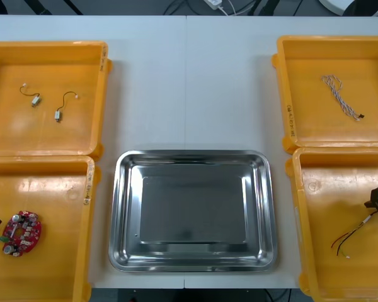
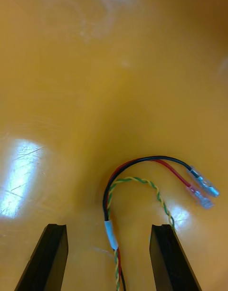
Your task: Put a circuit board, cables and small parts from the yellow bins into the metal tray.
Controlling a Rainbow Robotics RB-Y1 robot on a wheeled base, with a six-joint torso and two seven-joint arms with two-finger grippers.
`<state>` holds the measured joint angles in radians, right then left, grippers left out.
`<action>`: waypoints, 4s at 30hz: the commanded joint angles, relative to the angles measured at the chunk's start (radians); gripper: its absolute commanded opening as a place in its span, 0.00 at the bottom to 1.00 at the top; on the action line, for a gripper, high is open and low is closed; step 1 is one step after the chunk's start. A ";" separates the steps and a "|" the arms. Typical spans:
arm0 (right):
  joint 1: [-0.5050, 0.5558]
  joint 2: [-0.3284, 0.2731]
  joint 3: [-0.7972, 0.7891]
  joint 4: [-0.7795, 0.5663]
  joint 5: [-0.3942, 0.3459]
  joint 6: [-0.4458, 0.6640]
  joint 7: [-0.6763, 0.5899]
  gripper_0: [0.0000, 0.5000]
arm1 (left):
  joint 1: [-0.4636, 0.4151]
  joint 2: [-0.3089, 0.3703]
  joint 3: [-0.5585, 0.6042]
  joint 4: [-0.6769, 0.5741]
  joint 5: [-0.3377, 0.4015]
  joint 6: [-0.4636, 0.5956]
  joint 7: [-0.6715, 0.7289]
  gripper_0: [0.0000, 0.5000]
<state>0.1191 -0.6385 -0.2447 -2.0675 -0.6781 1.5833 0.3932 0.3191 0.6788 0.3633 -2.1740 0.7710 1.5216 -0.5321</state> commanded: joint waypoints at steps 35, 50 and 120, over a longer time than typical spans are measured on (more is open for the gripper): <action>-0.019 0.008 0.087 0.063 0.011 -0.049 0.064 1.00 | 0.071 -0.045 -0.084 0.040 -0.073 -0.104 0.015 1.00; -0.019 0.008 0.104 0.069 0.009 -0.049 0.064 0.00 | 0.069 -0.045 -0.084 0.043 -0.076 -0.109 0.003 1.00; -0.237 -0.173 -0.220 -0.191 -0.256 0.337 0.098 0.00 | -0.058 0.061 0.068 -0.132 0.022 0.172 -0.020 0.00</action>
<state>-0.0738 -0.7358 -0.4282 -2.2270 -0.9040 1.9143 0.4631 0.3002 0.6779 0.4002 -2.2568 0.7833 1.6652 -0.5323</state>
